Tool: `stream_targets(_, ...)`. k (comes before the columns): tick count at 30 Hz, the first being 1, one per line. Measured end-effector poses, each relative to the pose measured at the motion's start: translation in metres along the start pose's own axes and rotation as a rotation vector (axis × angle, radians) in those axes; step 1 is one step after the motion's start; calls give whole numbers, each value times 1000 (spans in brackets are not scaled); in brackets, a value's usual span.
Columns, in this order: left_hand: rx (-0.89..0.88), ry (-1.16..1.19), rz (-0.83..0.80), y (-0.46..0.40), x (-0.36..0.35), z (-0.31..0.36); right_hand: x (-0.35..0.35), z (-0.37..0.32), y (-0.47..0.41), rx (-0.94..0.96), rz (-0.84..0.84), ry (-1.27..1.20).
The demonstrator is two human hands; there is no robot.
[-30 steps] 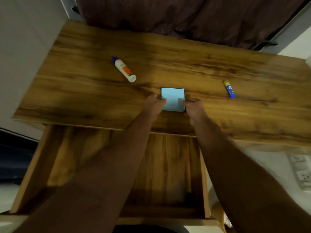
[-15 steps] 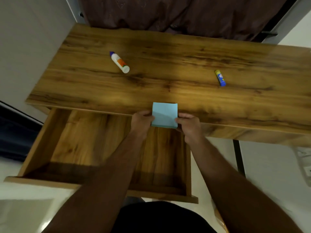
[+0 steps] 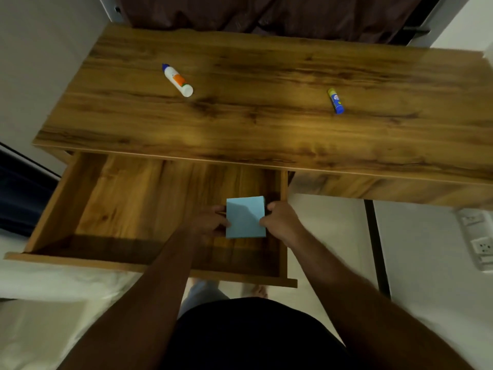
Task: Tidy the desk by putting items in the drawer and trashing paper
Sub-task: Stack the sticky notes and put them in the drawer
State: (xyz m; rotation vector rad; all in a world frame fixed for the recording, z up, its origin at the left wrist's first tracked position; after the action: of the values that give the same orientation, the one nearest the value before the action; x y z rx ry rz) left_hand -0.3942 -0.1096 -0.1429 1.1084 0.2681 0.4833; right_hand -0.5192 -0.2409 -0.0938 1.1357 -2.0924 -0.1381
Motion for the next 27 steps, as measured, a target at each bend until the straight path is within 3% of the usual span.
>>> stream_targets(8,71,-58,-40,-10,-10,-22,1,-18,5,103,-3,270)
stream_targets(16,94,-212,-13,-24,-35,-46,1,-18,11,157,-44,228)
stream_targets(27,-101,-620,244,-28,-39,-35,7,-11,12,169,-2,220)
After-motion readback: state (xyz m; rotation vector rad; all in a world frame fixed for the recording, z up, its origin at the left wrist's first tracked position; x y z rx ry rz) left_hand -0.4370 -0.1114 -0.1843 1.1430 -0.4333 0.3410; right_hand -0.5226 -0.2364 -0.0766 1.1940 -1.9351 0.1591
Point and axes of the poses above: each hand's wrist, its own y-axis away from the middle knuckle, its own x-axis out of the back of the hand, z = x × y, the point moved 10 cm from there along -y, towards the middle knuckle, and after that the axes turned 12 degrees about x, right-handed, at the moved point
